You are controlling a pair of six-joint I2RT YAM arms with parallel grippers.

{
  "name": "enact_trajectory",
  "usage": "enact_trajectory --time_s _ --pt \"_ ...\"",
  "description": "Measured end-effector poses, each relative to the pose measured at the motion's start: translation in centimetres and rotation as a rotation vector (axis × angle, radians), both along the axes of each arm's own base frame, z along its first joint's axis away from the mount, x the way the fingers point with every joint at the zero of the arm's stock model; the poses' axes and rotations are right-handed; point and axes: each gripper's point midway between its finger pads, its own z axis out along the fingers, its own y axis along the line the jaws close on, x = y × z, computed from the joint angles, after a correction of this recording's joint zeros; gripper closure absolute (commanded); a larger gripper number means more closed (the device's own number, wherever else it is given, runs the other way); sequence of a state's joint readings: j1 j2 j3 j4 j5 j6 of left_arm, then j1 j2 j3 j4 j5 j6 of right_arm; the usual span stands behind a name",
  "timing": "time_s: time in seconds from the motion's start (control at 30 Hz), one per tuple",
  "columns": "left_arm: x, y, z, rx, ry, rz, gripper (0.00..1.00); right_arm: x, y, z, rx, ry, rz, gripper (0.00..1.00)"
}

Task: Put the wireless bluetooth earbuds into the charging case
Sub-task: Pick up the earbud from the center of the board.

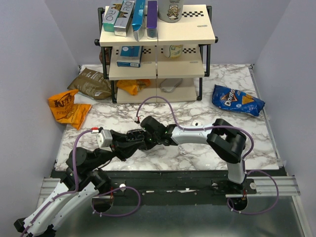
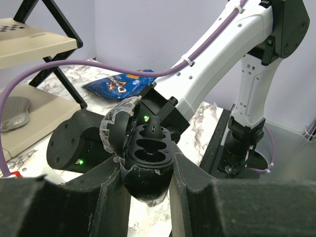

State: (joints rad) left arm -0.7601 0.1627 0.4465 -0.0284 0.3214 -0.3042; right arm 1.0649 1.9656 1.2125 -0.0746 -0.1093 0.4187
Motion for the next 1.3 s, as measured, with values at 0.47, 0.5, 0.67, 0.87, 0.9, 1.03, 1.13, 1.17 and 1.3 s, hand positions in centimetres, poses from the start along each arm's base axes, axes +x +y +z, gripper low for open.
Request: enact_trajectory --time_s 0.47,0.5,0.67,0.87,0.9,1.03,1.13,1.17,1.3 --pt "0.0 0.0 0.0 0.0 0.0 0.0 1.0 -0.1 -1.6 0.5 -0.007 -0.027 -0.029 0.99" --pt "0.0 0.0 0.0 0.0 0.0 0.0 1.0 -0.3 -2.2 0.7 -0.009 -0.032 -0.035 0.99" --pt "0.0 0.0 0.1 -0.002 -0.001 0.001 1.0 -0.5 -5.2 3.0 0.01 -0.076 -0.09 0.99" --pt "0.2 0.1 0.7 -0.023 -0.014 0.012 1.0 -0.1 -7.7 9.7 0.131 -0.192 -0.16 0.99" --pt "0.3 0.1 0.8 -0.027 -0.016 0.014 1.0 -0.1 -8.1 11.1 0.157 -0.215 -0.169 0.99" --pt "1.0 -0.5 1.0 -0.028 -0.017 0.022 1.0 0.1 -10.3 16.6 0.233 -0.328 -0.202 0.99" --pt "2.1 -1.4 1.0 -0.02 -0.015 0.024 1.0 0.2 -12.6 20.6 0.259 -0.42 -0.23 0.99" --pt "2.4 -1.7 1.0 -0.017 -0.014 0.024 1.0 0.2 -13.4 21.9 0.268 -0.45 -0.24 0.99" --pt "4.5 -3.8 0.5 0.017 0.013 0.022 1.0 -0.2 -16.8 26.7 0.3 -0.562 -0.272 0.99"
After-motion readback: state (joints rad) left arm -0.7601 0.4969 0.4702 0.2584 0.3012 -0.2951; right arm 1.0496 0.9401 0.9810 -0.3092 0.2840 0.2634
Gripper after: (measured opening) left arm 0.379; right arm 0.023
